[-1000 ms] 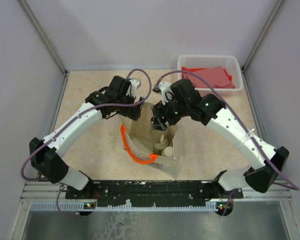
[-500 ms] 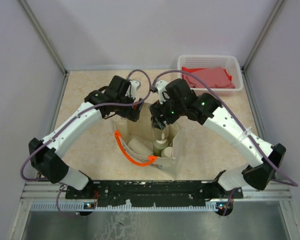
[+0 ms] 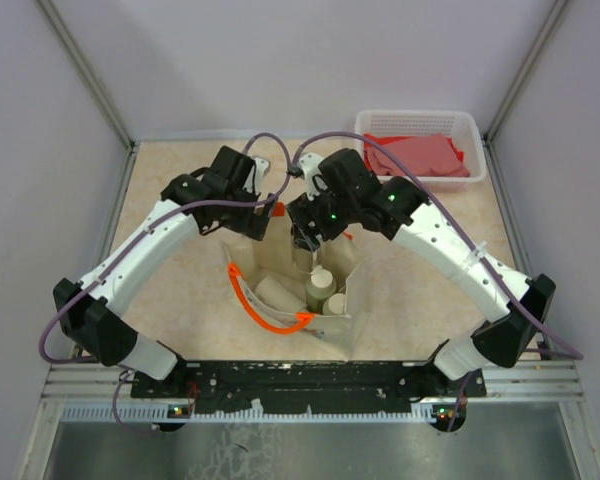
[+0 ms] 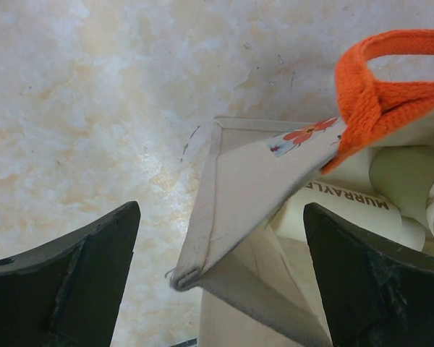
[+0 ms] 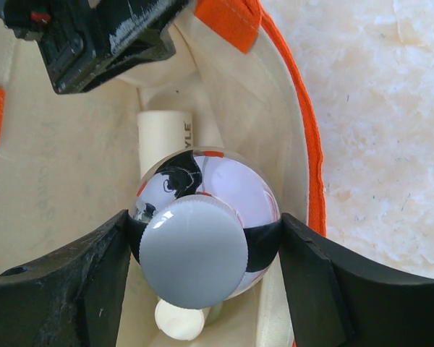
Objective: Place the personal care products into the canvas bag
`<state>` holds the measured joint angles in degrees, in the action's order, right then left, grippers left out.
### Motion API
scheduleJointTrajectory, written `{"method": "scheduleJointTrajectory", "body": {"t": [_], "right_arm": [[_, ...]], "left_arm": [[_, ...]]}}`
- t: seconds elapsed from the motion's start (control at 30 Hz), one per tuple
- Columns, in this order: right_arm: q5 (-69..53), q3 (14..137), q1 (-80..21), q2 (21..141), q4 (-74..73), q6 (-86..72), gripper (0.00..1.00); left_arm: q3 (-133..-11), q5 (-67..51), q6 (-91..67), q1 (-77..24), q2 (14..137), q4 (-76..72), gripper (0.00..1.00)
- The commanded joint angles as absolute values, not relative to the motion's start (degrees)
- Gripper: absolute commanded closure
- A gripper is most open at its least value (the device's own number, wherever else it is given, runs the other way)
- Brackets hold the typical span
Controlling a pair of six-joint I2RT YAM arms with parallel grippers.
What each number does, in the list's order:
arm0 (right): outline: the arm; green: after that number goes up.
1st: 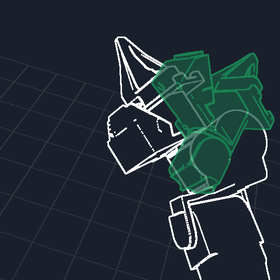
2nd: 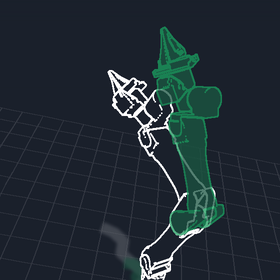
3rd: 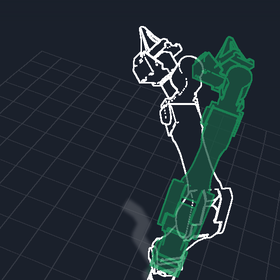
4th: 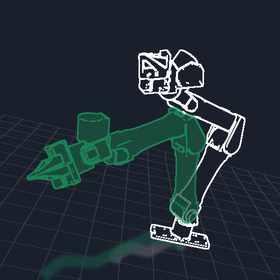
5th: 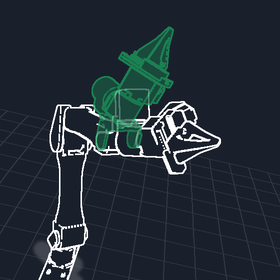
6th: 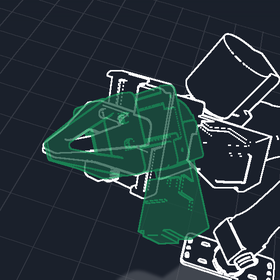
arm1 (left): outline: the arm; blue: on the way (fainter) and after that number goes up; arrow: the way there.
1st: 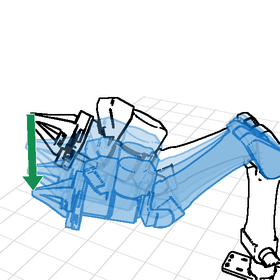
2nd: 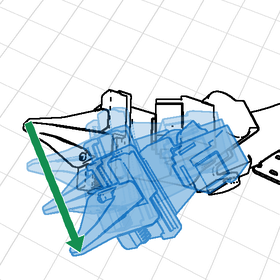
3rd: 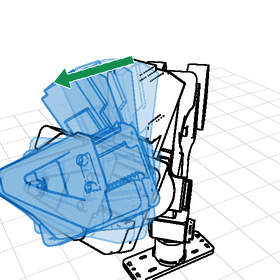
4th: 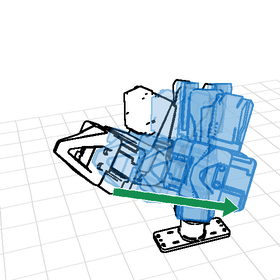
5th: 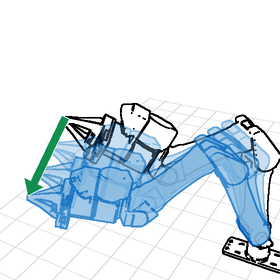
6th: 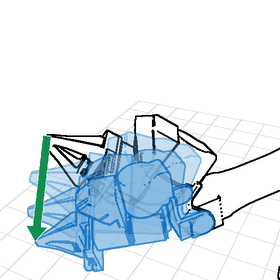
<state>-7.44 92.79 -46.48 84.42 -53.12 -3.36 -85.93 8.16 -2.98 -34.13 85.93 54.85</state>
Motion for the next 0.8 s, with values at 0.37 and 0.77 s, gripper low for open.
{"method": "scheduleJointTrajectory", "body": {"t": [0.37,0.77], "right_arm": [[-17.02,88.25,-47.77,84.73,-20.80,-4.75,1.00],[-19.55,77.13,-47.74,86.94,-2.88,-3.54,1.00]], "left_arm": [[-88.84,11.66,-3.47,-31.80,83.88,63.22,0.00],[-89.52,12.18,-3.86,-30.22,83.54,66.02,0.00]]}}
